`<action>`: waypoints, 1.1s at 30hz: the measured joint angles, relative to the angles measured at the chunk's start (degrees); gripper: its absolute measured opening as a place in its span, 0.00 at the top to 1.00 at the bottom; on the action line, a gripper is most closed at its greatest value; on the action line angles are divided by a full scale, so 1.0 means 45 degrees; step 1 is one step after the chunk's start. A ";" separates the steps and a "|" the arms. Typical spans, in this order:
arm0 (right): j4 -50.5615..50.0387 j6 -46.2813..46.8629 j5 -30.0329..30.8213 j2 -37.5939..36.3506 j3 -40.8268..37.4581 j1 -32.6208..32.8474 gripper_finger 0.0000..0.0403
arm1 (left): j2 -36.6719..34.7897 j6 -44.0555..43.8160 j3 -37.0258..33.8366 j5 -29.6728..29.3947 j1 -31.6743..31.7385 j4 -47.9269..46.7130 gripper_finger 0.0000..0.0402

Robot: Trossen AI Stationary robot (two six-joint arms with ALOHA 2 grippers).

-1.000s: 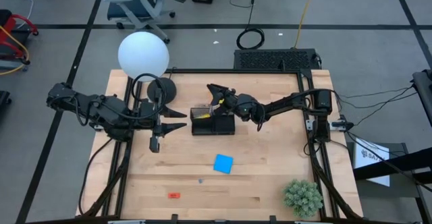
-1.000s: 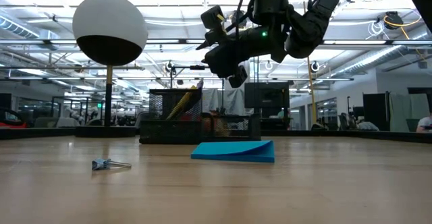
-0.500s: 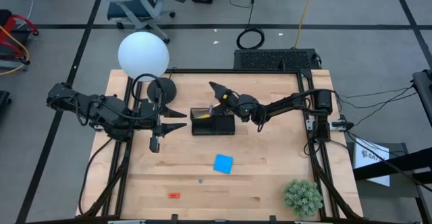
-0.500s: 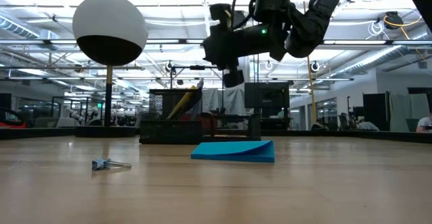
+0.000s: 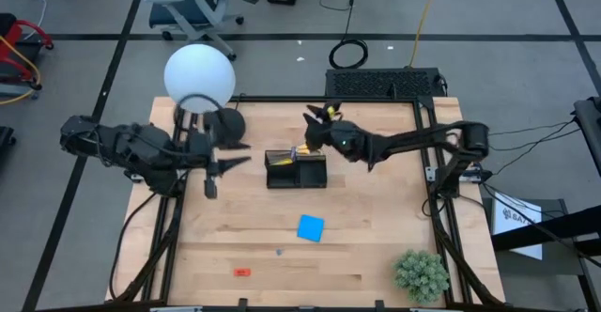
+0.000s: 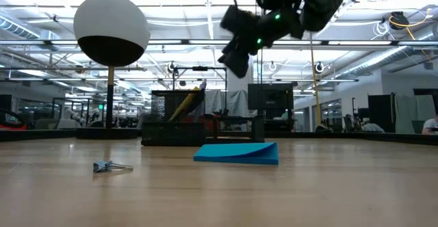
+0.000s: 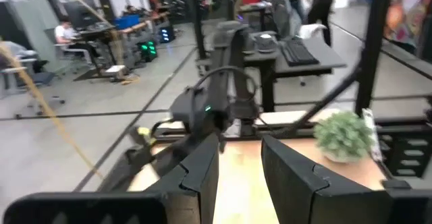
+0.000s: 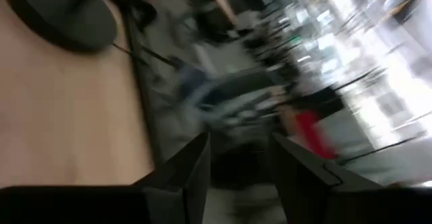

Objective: Pick and place office supplies into organizer
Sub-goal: Put the yellow scissors into the black mesh desk organizer

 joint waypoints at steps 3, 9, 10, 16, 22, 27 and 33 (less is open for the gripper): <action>-0.2100 0.3487 -0.2434 -0.1180 0.0000 -0.0604 0.65 | -0.0573 0.0009 0.0000 0.0006 0.0533 -0.0325 0.70; -0.4859 0.7924 -0.6915 -0.2903 0.0000 -0.2161 0.65 | -0.1395 0.0039 -0.0125 0.0085 0.1543 -0.0777 0.70; -0.5077 0.8325 -0.7338 -0.3086 0.0003 -0.2409 0.65 | -0.1488 0.0035 -0.0195 0.0086 0.1674 -0.0787 0.70; -0.7422 0.9768 -0.9452 -0.3323 0.0540 -0.3381 0.65 | -0.1685 -0.0024 -0.0393 0.0130 0.2182 -0.0855 0.70; -1.0506 0.9624 -0.9567 -0.2643 0.2154 -0.3418 0.65 | -0.1739 -0.0301 -0.0393 0.0154 0.2384 -0.1384 0.70; -1.1889 0.9621 -0.9537 -0.1997 0.3122 -0.3456 0.65 | -0.1750 -0.0574 -0.0393 0.0163 0.2431 -0.1788 0.70; -1.2098 0.9870 -0.9621 -0.1117 0.3402 -0.3505 0.65 | -0.1778 -0.0640 -0.0591 0.0158 0.2438 -0.1996 0.70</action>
